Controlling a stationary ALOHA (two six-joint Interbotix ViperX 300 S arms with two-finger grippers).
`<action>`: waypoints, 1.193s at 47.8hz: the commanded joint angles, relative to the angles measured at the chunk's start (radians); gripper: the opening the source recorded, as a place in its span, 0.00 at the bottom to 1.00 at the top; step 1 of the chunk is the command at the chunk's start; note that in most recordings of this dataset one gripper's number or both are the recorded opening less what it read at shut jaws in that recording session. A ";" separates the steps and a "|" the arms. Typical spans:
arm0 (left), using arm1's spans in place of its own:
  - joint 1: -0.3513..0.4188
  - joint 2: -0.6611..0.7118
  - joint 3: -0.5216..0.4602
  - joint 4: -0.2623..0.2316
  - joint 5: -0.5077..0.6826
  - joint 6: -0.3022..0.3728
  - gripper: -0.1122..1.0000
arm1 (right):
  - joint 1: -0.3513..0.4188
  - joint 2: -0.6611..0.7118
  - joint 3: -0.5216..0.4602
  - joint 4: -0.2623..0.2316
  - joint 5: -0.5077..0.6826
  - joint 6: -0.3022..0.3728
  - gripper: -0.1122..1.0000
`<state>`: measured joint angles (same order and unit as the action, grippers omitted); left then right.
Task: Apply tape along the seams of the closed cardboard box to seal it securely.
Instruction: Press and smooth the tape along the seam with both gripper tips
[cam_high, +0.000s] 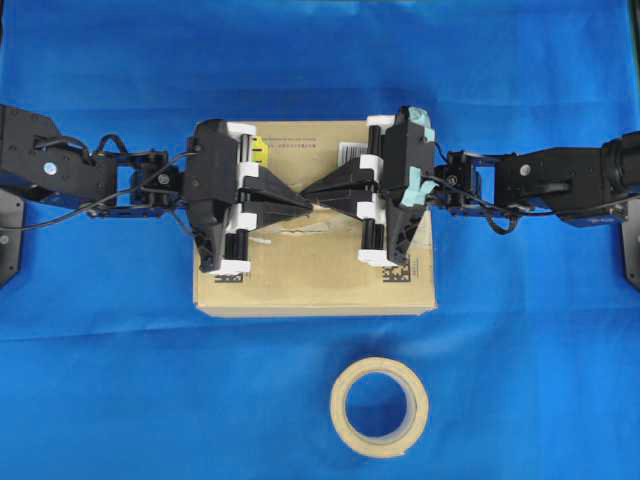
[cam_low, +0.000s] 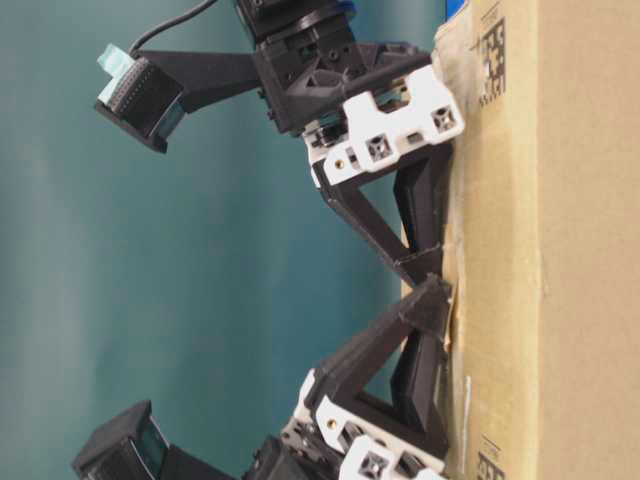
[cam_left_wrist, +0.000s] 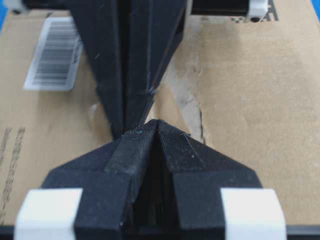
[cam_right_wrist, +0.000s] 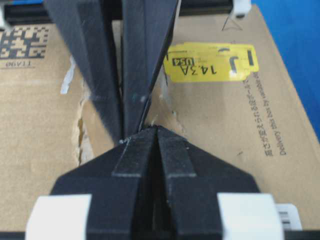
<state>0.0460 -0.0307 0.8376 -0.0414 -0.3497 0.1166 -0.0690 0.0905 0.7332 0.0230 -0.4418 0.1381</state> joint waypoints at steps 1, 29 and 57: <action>0.008 -0.032 0.014 -0.003 0.005 -0.002 0.11 | 0.006 -0.031 0.020 0.002 0.006 0.006 0.10; -0.021 -0.103 0.000 0.002 -0.003 0.000 0.11 | 0.008 -0.141 0.080 0.014 -0.006 -0.006 0.10; -0.037 -0.008 -0.052 0.005 -0.057 0.018 0.11 | 0.003 -0.012 -0.049 0.012 -0.025 -0.021 0.10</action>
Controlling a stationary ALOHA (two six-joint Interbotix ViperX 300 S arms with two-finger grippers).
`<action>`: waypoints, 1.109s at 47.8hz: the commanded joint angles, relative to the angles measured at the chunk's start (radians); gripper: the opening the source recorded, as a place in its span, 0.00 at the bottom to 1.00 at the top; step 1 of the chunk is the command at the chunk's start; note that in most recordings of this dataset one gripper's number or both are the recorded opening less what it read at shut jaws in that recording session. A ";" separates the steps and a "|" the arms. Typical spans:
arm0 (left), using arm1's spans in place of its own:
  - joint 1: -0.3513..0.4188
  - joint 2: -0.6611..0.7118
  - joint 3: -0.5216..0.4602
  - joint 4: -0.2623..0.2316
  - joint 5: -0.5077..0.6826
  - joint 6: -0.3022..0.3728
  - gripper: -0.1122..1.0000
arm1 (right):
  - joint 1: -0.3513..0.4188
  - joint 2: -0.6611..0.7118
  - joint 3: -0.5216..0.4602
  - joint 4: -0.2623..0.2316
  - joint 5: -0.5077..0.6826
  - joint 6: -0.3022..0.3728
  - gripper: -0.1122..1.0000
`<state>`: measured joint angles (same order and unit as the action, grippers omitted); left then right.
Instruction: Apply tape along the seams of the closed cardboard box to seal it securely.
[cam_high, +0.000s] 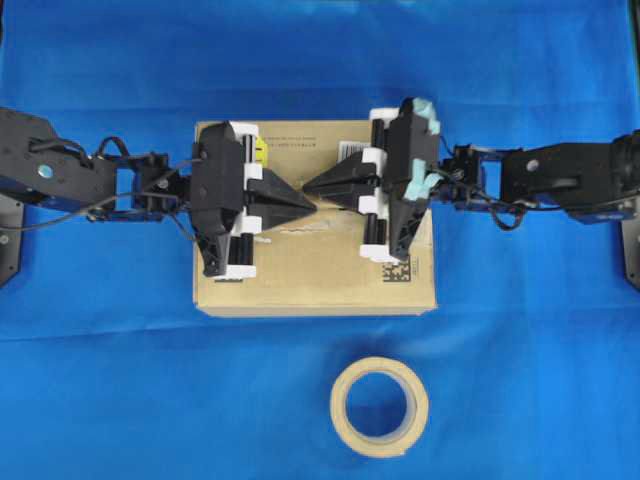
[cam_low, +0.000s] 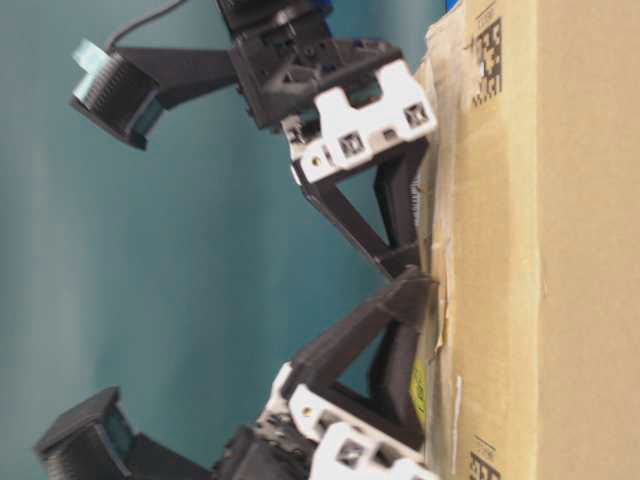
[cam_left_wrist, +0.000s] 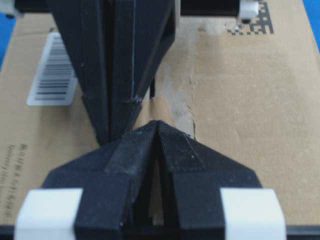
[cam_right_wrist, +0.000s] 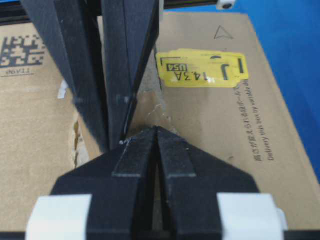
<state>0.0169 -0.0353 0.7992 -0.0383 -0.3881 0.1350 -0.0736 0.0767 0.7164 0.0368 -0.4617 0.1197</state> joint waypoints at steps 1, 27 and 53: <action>-0.009 0.000 -0.014 0.002 -0.020 0.000 0.11 | 0.009 0.005 -0.035 -0.002 -0.005 -0.002 0.10; -0.049 -0.015 0.055 -0.002 -0.037 -0.023 0.11 | 0.061 0.011 0.025 0.006 -0.002 0.015 0.10; -0.074 -0.104 0.117 -0.002 -0.081 -0.017 0.11 | 0.087 -0.098 0.115 0.034 -0.003 0.012 0.10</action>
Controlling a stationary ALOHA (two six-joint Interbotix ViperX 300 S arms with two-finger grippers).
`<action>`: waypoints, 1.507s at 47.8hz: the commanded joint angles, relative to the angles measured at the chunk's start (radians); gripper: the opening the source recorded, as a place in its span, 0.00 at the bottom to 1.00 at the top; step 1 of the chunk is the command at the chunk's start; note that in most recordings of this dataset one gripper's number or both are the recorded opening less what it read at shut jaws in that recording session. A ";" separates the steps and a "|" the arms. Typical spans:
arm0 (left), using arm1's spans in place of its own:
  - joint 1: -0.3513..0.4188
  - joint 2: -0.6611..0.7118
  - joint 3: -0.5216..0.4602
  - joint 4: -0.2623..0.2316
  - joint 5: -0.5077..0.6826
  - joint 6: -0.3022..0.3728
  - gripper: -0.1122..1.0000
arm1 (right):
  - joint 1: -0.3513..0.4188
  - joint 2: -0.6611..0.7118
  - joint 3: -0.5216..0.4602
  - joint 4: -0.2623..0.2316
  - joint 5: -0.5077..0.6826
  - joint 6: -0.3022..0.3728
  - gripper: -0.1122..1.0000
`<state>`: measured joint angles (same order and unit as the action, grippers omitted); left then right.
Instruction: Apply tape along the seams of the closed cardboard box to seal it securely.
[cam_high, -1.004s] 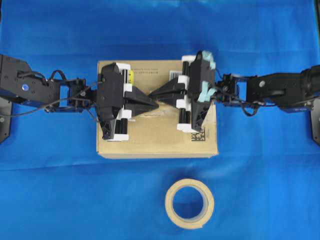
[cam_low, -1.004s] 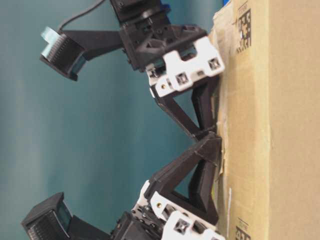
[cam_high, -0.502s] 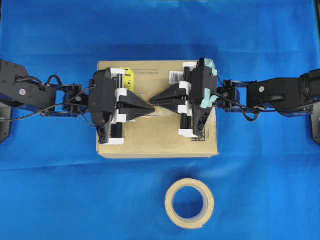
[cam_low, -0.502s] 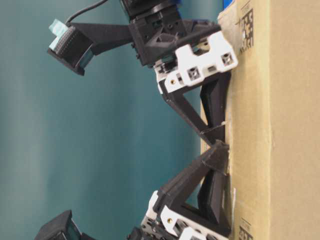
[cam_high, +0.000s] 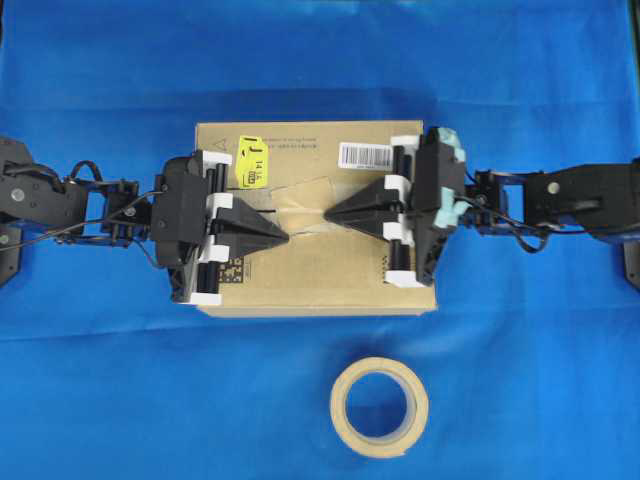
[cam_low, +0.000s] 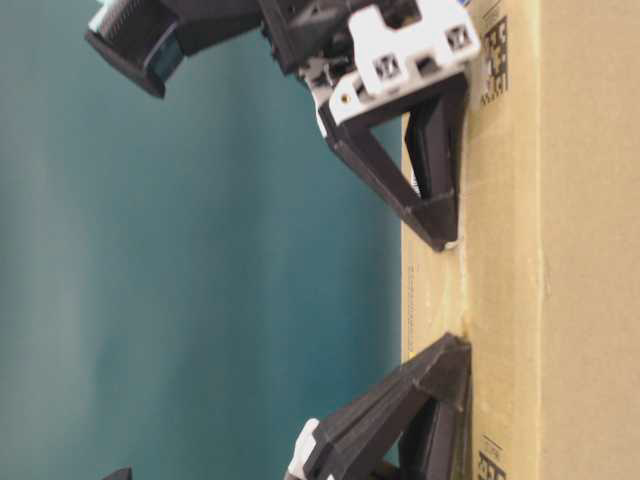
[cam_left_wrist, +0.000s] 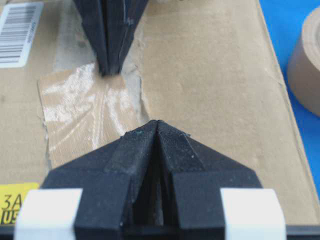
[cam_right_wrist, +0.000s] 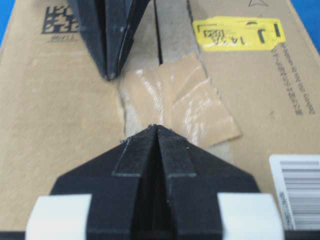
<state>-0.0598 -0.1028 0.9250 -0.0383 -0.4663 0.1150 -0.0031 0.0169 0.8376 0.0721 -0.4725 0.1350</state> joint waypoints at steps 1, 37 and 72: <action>0.005 -0.044 -0.009 -0.002 -0.002 0.003 0.11 | 0.017 -0.049 -0.006 -0.002 0.008 -0.005 0.10; 0.091 -0.695 0.163 -0.002 0.394 -0.002 0.11 | -0.032 -0.867 0.198 -0.025 0.453 -0.074 0.10; 0.091 -1.048 0.374 -0.005 0.558 -0.071 0.11 | -0.032 -1.071 0.451 -0.025 0.537 -0.071 0.10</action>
